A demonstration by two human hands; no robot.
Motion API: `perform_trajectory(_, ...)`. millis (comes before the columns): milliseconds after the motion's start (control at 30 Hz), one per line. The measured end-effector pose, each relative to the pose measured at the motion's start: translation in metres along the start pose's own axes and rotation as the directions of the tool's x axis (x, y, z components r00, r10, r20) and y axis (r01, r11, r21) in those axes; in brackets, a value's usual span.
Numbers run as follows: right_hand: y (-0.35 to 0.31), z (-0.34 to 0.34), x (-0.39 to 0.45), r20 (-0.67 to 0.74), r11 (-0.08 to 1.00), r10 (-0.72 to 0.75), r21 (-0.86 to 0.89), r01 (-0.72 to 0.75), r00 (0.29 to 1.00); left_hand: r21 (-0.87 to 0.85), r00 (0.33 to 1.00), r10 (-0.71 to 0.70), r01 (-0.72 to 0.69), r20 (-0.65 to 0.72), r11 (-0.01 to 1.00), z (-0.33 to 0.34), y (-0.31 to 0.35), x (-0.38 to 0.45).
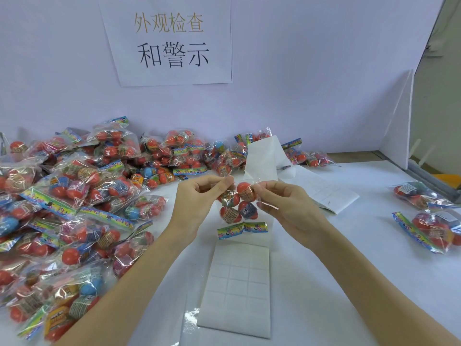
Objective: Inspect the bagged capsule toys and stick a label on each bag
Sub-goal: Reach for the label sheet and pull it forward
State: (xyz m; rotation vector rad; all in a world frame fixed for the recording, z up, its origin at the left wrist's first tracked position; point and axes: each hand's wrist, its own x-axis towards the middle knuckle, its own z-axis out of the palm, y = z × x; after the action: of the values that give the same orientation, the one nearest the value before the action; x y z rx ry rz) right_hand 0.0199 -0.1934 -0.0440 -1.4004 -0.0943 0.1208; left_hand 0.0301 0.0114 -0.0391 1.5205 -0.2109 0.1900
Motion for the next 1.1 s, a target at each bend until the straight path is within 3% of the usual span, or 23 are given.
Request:
perform_trajectory(333, 0.001, 0.007, -0.002, -0.093, 0.978, -0.134, -0.175, 0.116, 0.987, 0.044, 0.999, 0.012, -0.011, -0.033, 0.999, -0.004, 0.001, 0.001)
perform_trajectory(567, 0.001, 0.011, -0.002, -0.102, 0.993, -0.095, -0.081, 0.087, 0.99, 0.05, 0.998, 0.033, -0.031, -0.055, 0.998, 0.0, 0.001, 0.0)
perform_trajectory(700, 0.002, 0.016, -0.003, -0.137, 0.976, -0.156, -0.173, 0.131, 0.978, 0.05, 0.997, 0.014, -0.01, -0.077, 0.999, -0.002, -0.002, 0.001)
perform_trajectory(833, 0.0, 0.013, -0.005, -0.116, 0.995, -0.093, -0.058, 0.087, 0.989, 0.076, 0.999, 0.017, -0.014, -0.045, 0.997, -0.002, -0.004, 0.0)
perform_trajectory(967, 0.003, 0.012, -0.003, -0.115, 0.967, -0.164, -0.216, 0.137, 0.98, 0.003, 0.998, -0.046, 0.046, -0.047, 0.999, 0.003, -0.004, 0.0)
perform_trajectory(1100, 0.006, 0.009, 0.0, -0.101, 0.981, -0.116, -0.17, 0.098, 0.988, -0.07, 0.992, -0.111, 0.107, -0.063, 0.992, 0.006, -0.003, 0.001)
